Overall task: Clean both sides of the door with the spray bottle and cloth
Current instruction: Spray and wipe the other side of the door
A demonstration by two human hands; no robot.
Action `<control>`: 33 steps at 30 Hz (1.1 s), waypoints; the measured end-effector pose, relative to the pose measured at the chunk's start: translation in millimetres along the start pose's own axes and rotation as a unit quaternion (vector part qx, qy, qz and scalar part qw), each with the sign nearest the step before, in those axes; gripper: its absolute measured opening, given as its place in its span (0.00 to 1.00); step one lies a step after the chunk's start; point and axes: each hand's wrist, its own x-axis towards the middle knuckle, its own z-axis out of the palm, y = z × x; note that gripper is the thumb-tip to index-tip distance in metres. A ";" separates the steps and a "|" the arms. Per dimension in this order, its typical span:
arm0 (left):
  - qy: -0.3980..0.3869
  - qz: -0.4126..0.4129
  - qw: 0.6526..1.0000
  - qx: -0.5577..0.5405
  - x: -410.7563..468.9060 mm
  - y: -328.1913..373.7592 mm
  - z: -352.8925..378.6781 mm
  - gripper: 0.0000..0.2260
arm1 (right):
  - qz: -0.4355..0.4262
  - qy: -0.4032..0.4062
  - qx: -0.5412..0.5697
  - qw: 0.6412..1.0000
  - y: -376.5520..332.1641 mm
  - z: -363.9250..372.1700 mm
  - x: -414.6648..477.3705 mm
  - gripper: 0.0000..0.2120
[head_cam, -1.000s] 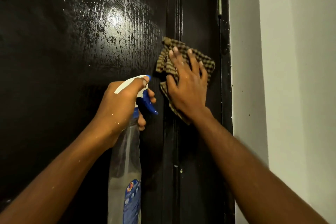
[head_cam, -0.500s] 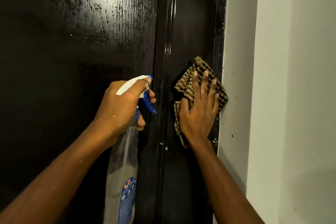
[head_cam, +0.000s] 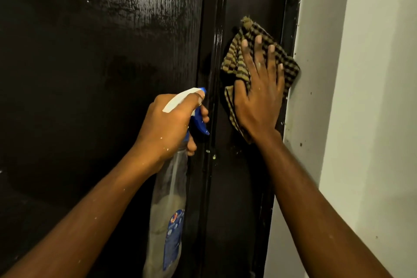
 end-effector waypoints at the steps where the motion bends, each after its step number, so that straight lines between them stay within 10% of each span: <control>1: 0.000 0.000 1.000 0.001 -3.9 -2.8 -0.4 0.19 | -0.002 -0.006 0.006 1.000 2.7 -0.7 -15.0 0.32; 12: -0.065 -0.130 0.987 0.065 -59.8 -44.8 8.7 0.19 | 0.036 -0.071 0.240 0.967 22.0 -28.1 -87.9 0.27; 17: -0.036 -0.145 0.983 0.103 -71.3 -51.3 7.0 0.18 | 0.187 -0.018 0.370 0.910 -12.2 -33.6 -96.3 0.28; 21: 0.017 -0.120 0.988 0.091 -80.1 -53.1 -1.3 0.18 | 0.097 -0.069 0.111 0.987 -35.9 -5.8 -123.6 0.34; 27: 0.116 -0.078 0.988 0.063 -95.2 -59.7 -16.3 0.16 | -0.096 -0.113 -0.020 0.989 -24.4 11.5 -227.3 0.29; 33: 0.116 -0.074 0.990 0.032 -106.4 -54.8 -24.9 0.13 | 0.142 -0.055 -0.014 0.988 -10.2 6.9 -204.7 0.36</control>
